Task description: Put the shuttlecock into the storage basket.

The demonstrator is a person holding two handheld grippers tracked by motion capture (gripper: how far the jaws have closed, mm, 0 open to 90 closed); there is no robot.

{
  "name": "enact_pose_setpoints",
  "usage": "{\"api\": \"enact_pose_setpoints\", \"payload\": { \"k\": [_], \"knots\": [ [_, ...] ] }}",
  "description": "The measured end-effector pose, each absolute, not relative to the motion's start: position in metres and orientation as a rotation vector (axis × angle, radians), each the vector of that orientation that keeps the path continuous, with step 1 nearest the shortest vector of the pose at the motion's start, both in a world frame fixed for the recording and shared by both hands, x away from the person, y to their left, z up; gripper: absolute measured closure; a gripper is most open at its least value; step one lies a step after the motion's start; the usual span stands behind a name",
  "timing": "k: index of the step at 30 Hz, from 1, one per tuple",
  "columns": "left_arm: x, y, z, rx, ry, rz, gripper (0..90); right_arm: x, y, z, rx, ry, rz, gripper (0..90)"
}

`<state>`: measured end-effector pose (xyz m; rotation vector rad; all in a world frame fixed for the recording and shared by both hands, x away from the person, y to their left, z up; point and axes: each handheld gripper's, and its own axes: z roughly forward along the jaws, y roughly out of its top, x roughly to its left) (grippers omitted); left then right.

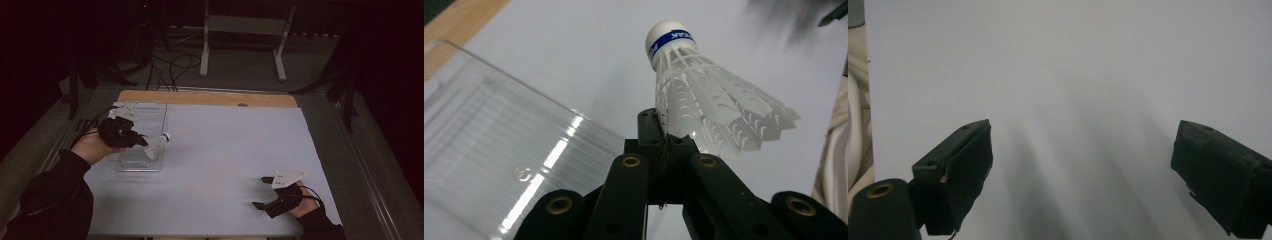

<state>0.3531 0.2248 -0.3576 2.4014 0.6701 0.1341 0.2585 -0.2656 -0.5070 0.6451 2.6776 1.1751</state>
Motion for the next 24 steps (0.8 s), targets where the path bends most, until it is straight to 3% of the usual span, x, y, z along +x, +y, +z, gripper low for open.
{"api": "enact_pose_setpoints", "payload": {
  "k": [24],
  "knots": [
    [0.373, 0.246, -0.349, 2.288, 0.914, 0.297, 90.0, 0.258, -0.265, -0.507, 0.635, 2.651, 1.189, 9.8]
  ]
}}
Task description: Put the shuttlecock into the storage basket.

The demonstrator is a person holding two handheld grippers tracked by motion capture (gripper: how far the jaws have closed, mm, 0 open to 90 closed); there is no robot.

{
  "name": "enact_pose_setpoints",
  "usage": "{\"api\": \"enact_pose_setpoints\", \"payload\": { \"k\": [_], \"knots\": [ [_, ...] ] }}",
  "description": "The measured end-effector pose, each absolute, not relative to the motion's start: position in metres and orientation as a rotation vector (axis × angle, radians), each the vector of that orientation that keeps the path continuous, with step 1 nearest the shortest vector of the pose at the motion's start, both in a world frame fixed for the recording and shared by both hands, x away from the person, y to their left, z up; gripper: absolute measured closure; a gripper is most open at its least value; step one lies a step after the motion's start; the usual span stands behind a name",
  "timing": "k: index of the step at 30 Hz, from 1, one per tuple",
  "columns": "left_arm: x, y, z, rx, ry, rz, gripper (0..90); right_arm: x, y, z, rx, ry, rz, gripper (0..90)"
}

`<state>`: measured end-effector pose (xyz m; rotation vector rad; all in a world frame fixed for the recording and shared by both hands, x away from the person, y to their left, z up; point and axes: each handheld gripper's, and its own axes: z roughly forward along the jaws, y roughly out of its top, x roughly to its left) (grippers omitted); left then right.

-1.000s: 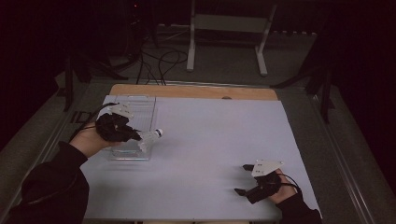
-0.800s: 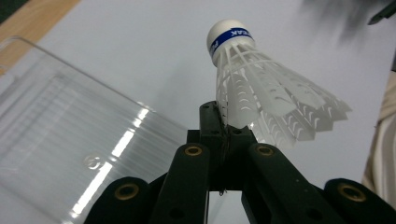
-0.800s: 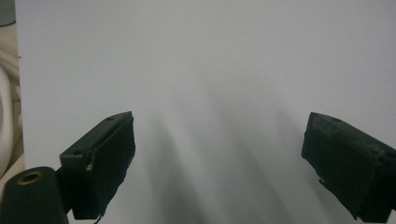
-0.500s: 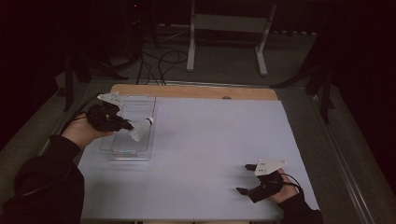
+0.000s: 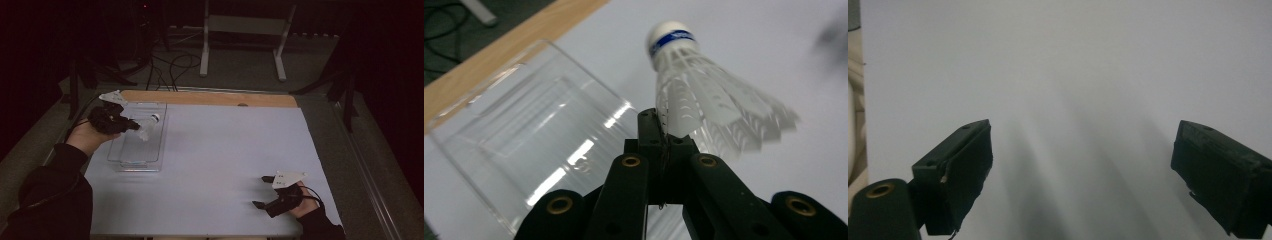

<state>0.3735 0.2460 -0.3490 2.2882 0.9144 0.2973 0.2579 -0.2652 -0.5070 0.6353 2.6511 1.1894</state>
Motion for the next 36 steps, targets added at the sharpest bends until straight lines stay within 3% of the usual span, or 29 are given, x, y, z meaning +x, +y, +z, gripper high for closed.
{"api": "enact_pose_setpoints", "payload": {
  "k": [21, 36],
  "knots": [
    [0.379, 0.251, -0.364, 2.178, 1.054, 0.351, 90.0, 0.257, -0.262, -0.506, 0.624, 2.662, 1.198, 9.8],
    [0.386, 0.249, -0.396, 2.155, 1.126, 0.342, 90.0, 0.256, -0.262, -0.506, 0.624, 2.666, 1.202, 9.8]
  ]
}}
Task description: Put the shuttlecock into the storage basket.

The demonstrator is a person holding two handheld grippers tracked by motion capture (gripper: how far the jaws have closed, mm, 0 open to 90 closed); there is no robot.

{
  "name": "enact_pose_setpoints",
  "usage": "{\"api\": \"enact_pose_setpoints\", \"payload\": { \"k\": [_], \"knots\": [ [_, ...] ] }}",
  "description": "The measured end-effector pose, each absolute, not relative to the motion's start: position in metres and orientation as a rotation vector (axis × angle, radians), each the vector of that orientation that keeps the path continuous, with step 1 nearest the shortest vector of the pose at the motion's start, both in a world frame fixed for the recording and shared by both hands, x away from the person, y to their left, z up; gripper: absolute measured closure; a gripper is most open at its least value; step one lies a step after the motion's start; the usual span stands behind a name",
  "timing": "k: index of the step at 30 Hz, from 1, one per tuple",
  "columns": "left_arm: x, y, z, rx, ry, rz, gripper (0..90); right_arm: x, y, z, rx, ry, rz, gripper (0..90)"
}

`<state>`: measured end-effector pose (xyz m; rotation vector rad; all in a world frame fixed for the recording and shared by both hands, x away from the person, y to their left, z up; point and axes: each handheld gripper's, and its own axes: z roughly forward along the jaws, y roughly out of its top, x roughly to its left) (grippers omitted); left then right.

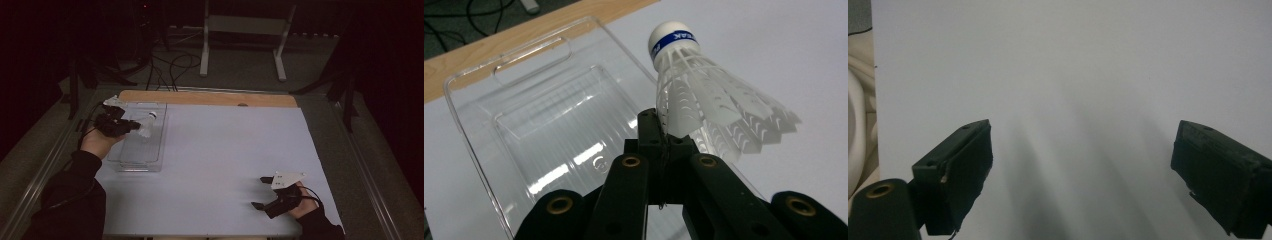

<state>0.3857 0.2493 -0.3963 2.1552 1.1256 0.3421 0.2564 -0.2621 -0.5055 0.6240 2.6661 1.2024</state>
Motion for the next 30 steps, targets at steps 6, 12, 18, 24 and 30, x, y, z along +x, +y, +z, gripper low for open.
{"api": "enact_pose_setpoints", "payload": {
  "k": [6, 12, 18, 24, 30],
  "knots": [
    [0.389, 0.245, -0.407, 2.15, 1.166, 0.341, 90.0, 0.257, -0.262, -0.505, 0.618, 2.665, 1.2, 9.8],
    [0.39, 0.239, -0.418, 2.151, 1.206, 0.346, 90.0, 0.256, -0.263, -0.504, 0.621, 2.663, 1.207, 9.8],
    [0.391, 0.236, -0.424, 2.144, 1.236, 0.355, 90.0, 0.256, -0.263, -0.504, 0.624, 2.669, 1.204, 9.8],
    [0.392, 0.234, -0.432, 2.161, 1.252, 0.349, 90.0, 0.256, -0.263, -0.504, 0.624, 2.674, 1.204, 9.8],
    [0.394, 0.231, -0.438, 2.164, 1.257, 0.332, 90.0, 0.256, -0.263, -0.504, 0.624, 2.674, 1.209, 9.9]
  ]
}}
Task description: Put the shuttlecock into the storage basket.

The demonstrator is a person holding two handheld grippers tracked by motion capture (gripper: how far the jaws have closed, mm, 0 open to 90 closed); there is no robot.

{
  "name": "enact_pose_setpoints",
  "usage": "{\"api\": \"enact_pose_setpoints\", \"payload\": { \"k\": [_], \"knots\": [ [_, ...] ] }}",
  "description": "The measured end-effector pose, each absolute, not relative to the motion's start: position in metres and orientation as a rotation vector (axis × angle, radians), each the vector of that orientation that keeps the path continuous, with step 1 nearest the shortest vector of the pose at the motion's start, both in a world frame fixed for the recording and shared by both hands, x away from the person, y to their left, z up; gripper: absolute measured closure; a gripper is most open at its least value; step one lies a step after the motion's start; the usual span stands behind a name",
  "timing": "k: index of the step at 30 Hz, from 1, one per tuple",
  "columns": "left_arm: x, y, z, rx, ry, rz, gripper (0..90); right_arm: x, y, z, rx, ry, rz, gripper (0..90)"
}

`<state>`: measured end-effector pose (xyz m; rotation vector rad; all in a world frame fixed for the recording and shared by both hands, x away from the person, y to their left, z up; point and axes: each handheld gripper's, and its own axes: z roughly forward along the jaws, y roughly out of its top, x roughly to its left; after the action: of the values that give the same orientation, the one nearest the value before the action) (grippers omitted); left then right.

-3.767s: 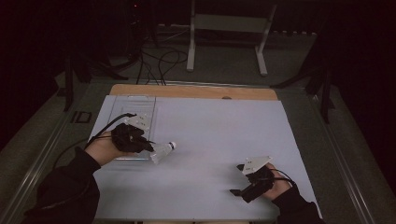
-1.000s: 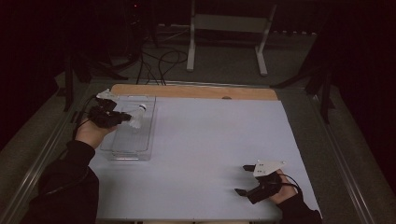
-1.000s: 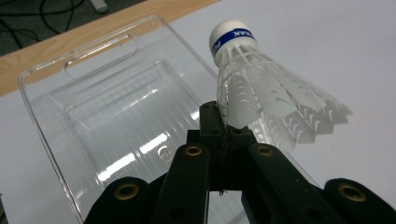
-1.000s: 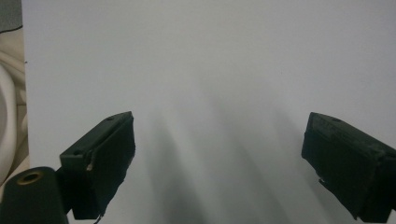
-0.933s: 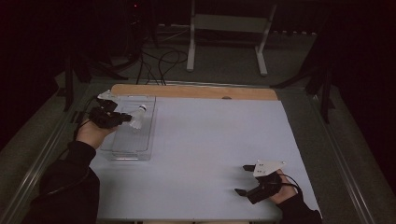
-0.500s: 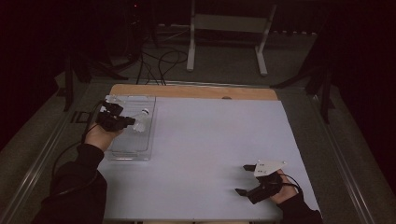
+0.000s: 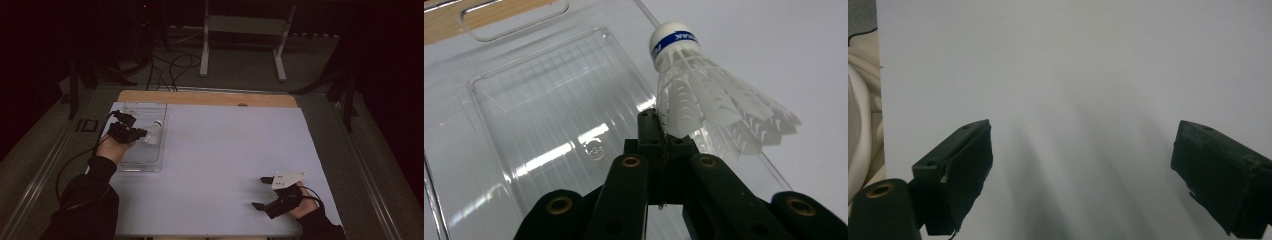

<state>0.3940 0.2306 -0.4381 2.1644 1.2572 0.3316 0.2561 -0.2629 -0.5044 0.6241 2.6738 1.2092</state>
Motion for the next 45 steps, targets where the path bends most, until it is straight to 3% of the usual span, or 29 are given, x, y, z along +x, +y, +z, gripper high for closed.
{"api": "enact_pose_setpoints", "payload": {
  "k": [29, 33, 37, 45],
  "knots": [
    [0.401, 0.223, -0.457, 2.302, 1.271, 0.267, 87.8, 0.256, -0.265, -0.504, 0.628, 2.678, 1.217, 9.9],
    [0.4, 0.219, -0.459, 2.346, 1.28, 0.267, 79.8, 0.256, -0.264, -0.504, 0.633, 2.68, 1.219, 9.9],
    [0.399, 0.219, -0.457, 2.323, 1.297, 0.275, 63.9, 0.256, -0.264, -0.504, 0.632, 2.681, 1.218, 9.9],
    [0.397, 0.219, -0.442, 2.235, 1.35, 0.292, 17.5, 0.256, -0.264, -0.504, 0.631, 2.688, 1.213, 10.0]
  ]
}}
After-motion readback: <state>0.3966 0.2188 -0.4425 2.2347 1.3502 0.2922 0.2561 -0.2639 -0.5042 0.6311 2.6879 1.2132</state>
